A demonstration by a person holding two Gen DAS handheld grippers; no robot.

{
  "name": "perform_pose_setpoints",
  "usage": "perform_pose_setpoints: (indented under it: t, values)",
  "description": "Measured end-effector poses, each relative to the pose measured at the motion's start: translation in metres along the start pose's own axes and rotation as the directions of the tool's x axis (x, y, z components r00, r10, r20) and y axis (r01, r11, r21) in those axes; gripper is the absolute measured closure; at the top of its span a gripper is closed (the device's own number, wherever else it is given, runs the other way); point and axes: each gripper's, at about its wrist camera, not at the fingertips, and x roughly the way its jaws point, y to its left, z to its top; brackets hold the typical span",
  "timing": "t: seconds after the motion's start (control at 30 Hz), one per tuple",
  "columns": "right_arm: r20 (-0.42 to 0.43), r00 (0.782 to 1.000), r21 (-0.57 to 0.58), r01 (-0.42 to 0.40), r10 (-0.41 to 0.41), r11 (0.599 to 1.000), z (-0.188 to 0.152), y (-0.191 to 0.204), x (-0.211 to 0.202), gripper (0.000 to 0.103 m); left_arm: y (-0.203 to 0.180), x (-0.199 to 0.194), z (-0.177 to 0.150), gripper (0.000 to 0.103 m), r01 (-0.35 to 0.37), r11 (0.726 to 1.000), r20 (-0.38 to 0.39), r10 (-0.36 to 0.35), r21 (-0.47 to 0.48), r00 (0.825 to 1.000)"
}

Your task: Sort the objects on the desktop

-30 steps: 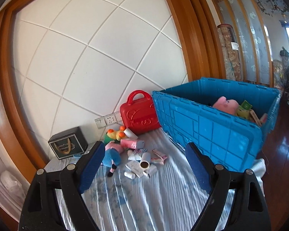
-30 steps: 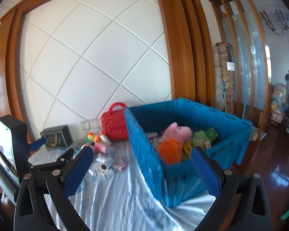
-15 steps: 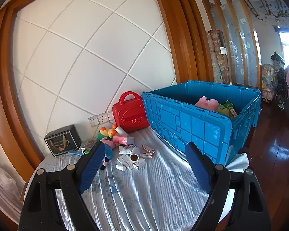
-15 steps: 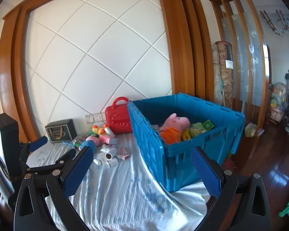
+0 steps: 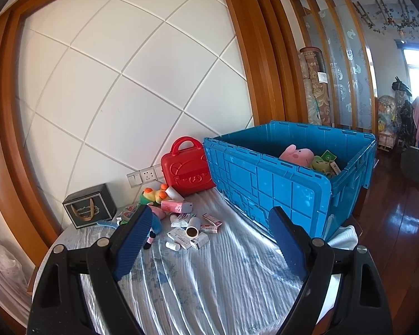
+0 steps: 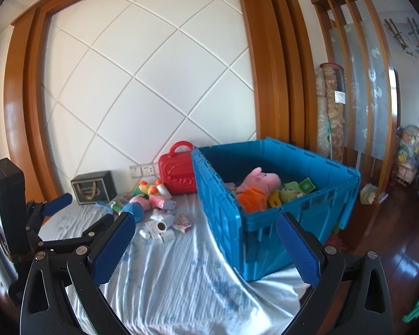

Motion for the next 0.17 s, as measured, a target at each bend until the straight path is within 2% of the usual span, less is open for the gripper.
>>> perform_pose_setpoints:
  t: [0.17]
  values:
    - [0.012, 1.0, 0.003, -0.006, 0.006, 1.0, 0.0036, -0.004, 0.0015, 0.0, 0.0005, -0.0004, 0.005, 0.017, -0.011, 1.0, 0.015, 0.012, -0.008, 1.0]
